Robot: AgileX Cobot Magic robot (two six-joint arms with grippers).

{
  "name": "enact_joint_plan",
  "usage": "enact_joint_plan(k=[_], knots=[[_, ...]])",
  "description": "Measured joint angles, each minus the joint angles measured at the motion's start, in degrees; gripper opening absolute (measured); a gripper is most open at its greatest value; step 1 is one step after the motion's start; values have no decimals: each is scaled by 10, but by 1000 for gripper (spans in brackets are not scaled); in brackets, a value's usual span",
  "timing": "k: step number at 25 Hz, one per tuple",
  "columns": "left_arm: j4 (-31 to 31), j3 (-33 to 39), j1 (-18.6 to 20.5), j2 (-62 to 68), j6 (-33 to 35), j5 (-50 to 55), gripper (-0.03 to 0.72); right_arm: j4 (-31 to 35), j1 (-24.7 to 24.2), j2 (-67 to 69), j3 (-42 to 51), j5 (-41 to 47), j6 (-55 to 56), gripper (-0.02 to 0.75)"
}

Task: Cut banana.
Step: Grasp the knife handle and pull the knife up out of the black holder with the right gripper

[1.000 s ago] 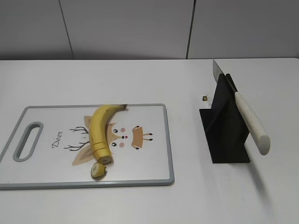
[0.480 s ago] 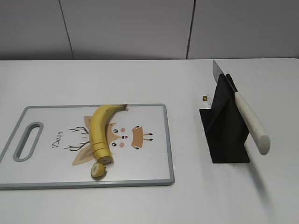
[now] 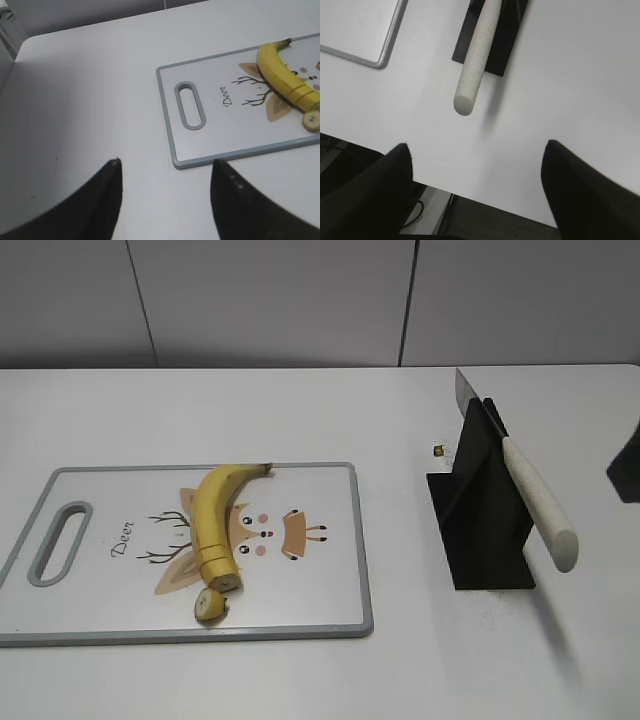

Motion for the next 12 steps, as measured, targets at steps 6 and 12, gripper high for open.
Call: enact_joint_plan(k=[6,12], knots=[[0,0,0,0,0,0,551,-1,0,88,0,-35,7,594],[0,0,0,0,0,0,551,-15,0,161,0,-64,15,594]])
